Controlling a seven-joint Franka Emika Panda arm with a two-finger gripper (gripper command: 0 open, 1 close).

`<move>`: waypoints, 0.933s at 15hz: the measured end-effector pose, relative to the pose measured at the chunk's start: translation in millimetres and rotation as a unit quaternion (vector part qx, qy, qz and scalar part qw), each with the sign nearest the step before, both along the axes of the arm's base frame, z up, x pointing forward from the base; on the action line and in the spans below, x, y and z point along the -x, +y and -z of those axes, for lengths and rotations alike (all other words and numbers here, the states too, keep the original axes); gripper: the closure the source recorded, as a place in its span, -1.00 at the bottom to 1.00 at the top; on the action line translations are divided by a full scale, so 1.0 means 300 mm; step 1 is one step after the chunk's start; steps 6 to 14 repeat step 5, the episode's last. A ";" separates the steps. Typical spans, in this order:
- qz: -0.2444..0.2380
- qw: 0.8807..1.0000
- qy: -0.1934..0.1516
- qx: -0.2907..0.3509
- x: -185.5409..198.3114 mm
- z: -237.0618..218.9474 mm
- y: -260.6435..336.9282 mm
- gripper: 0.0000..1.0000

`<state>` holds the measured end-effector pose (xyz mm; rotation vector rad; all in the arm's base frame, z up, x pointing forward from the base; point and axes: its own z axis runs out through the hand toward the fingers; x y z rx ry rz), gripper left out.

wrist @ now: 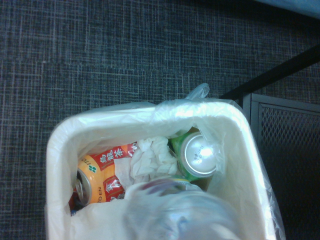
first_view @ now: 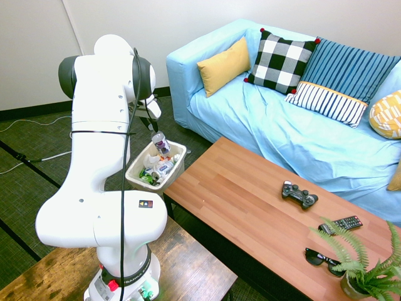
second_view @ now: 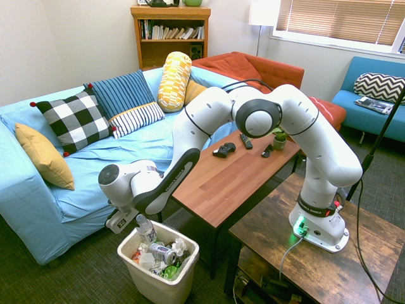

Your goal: Throw the bottle in the trash bin

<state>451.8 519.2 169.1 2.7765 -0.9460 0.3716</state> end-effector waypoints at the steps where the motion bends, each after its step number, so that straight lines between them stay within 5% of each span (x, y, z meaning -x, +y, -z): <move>1: -0.001 1.000 -0.001 0.001 0.004 0.000 0.004 -1.00; 14: 0.000 1.000 -0.007 0.005 0.003 -0.024 -0.004 -1.00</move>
